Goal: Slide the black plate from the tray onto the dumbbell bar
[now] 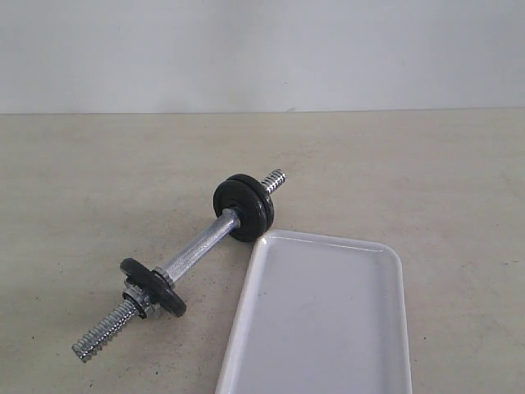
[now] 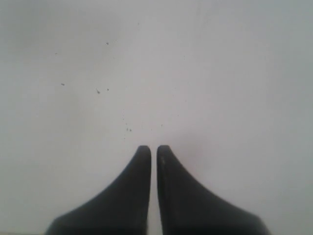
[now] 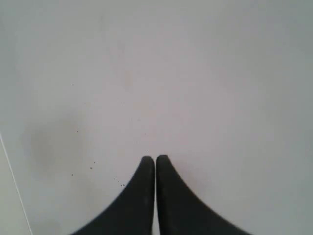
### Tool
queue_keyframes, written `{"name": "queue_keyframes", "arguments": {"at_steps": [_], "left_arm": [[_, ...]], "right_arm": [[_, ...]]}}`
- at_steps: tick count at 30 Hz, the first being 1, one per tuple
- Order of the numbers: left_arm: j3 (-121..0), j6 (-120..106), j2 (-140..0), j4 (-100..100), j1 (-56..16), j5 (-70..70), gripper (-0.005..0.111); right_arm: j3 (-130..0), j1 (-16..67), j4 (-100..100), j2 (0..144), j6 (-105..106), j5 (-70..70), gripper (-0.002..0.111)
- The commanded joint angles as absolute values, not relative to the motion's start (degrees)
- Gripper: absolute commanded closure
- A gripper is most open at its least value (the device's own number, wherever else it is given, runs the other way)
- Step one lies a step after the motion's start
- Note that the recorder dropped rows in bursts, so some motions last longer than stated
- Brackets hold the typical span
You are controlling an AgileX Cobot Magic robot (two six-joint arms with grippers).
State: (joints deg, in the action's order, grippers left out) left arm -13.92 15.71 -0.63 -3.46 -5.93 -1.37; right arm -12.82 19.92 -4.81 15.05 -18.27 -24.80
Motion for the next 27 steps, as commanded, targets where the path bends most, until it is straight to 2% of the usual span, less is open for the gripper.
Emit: {"name": "queue_keyframes", "arguments": {"at_steps": [1,8,19,27], "left_arm": [[-4.8,17.4,0.0,-4.2,-5.8,-10.3,0.103],[0.0,15.0,0.0,-0.8,-5.8,-10.7,0.103],[0.0,3.5,0.0,-0.8,-5.8,17.3,0.103],[0.0,0.4,0.0,-0.8,-5.8,17.8,0.103]], "right_arm": [[-12.7,19.9,-4.7,15.2,-18.1,-25.1,0.109],[-12.7,19.9,-4.7,15.2,-18.1,-25.1,0.109],[-12.7,19.9,-4.7,15.2,-18.1,-25.1,0.109],[-12.7,19.9,-4.7,15.2,-18.1,-25.1,0.109]]}}
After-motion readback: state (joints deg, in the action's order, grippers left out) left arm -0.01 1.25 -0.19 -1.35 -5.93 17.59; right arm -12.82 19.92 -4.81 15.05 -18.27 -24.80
